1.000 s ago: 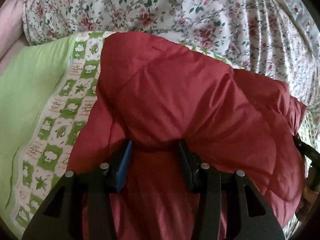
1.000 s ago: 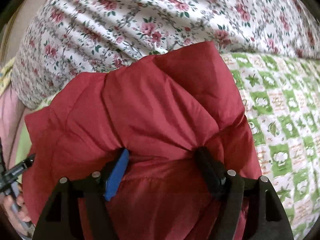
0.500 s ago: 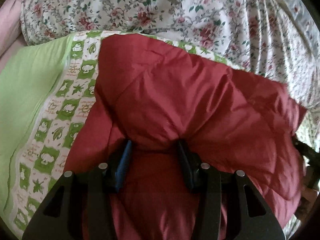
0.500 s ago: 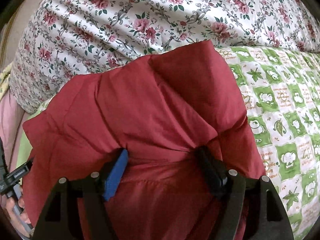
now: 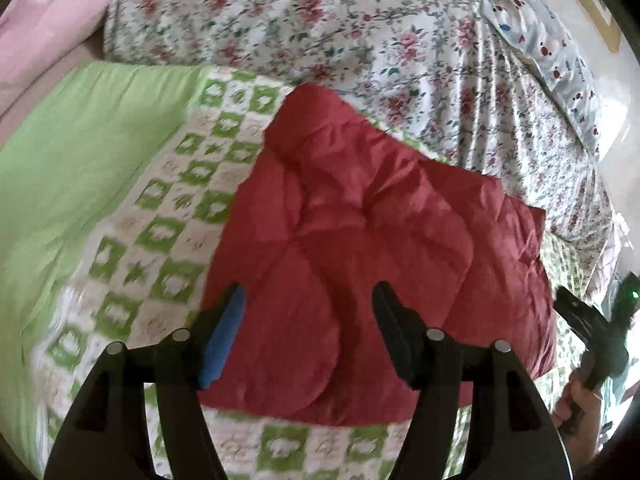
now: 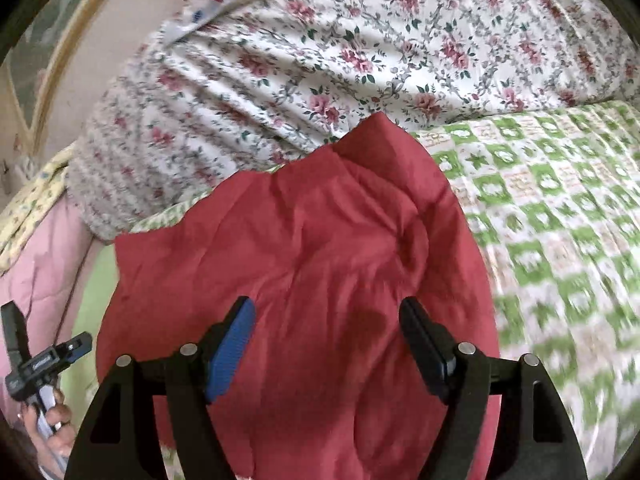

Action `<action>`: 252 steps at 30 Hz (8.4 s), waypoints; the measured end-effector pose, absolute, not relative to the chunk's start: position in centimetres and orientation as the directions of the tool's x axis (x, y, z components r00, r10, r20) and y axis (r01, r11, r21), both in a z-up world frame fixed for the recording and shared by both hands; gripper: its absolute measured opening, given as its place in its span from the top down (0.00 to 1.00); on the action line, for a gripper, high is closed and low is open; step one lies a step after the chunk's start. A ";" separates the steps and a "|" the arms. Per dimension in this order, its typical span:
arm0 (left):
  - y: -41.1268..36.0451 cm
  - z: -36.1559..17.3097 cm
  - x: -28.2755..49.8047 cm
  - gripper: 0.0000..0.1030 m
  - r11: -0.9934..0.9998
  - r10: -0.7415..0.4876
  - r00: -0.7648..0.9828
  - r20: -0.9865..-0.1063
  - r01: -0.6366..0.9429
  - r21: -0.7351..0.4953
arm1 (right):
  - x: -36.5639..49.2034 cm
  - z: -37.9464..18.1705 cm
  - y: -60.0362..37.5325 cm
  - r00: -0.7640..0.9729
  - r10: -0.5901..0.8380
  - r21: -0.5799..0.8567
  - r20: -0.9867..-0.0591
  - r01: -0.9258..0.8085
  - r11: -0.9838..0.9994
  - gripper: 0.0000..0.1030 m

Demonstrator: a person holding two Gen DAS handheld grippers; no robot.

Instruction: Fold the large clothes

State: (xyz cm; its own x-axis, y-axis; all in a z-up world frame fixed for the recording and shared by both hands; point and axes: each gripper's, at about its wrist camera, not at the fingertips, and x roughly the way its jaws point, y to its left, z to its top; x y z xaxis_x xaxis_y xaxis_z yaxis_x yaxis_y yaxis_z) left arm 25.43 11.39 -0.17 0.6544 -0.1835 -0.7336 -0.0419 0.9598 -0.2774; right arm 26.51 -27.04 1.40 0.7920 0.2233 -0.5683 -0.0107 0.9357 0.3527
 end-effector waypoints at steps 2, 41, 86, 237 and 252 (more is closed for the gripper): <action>12.0 -0.7 25.1 0.37 0.961 -0.174 0.643 -0.746 -0.054 -0.271 | 25.2 1.1 -27.5 0.795 0.219 0.358 -0.565 -0.004 0.934 0.25; 15.1 -6.9 34.3 0.00 0.793 -0.532 0.497 -0.685 0.009 -0.610 | 31.2 -6.8 -34.2 0.674 0.542 0.724 -0.501 -0.016 0.690 0.06; 13.4 -0.8 13.8 0.61 0.816 -0.539 0.568 -0.622 0.169 -0.553 | 10.4 -1.1 -31.8 0.689 0.480 0.649 -0.544 -0.018 0.761 0.60; 1.9 -3.1 12.9 0.12 0.991 -0.059 0.627 -0.777 0.128 0.028 | 15.6 -1.4 -22.8 0.691 0.054 0.092 -0.721 0.017 0.996 0.11; 1.3 -4.5 16.8 0.12 0.993 -0.057 0.582 -0.811 0.114 0.013 | 18.9 -2.6 -25.1 0.657 0.048 0.128 -0.752 0.075 0.989 0.11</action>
State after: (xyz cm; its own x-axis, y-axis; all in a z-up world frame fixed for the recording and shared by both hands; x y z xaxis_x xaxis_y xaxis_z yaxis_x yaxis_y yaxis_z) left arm 16.83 1.34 -4.47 0.5824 -0.0566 -0.8109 0.1144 0.9934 0.0128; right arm 18.89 -25.13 -2.59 0.6574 0.0475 -0.7521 0.0747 0.9890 0.1278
